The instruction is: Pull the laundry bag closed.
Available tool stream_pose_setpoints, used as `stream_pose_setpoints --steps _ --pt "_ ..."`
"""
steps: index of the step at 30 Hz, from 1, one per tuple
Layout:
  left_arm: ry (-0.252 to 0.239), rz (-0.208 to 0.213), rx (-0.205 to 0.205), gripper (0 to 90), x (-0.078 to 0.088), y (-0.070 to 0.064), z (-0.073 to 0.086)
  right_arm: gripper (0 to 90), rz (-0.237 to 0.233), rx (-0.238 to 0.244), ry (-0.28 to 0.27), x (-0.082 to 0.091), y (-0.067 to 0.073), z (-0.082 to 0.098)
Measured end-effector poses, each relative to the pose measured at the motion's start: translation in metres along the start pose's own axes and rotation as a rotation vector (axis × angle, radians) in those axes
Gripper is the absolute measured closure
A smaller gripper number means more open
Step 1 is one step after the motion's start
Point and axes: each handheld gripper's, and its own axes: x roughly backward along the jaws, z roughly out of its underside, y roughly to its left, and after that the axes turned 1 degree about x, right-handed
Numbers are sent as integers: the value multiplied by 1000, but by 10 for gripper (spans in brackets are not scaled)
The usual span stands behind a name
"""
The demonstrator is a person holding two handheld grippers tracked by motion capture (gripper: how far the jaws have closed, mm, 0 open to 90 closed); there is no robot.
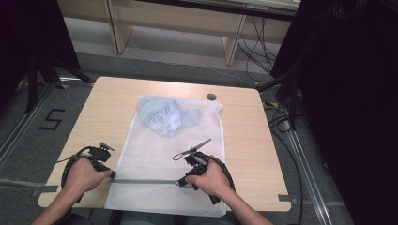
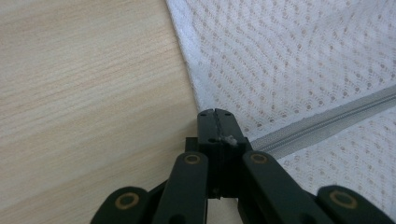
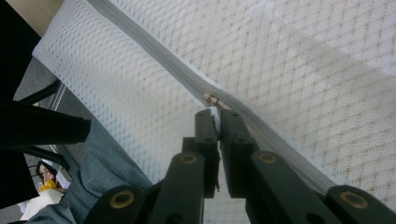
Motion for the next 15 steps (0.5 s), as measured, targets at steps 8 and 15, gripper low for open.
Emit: stream_pose_setpoints --steps 8,15 --pt "0 1 0 898 0 0 0 869 -5 -17 10 3 -2 2" --pt "-1 0 1 898 0 0 0 869 -16 -12 -18 3 -8 5"
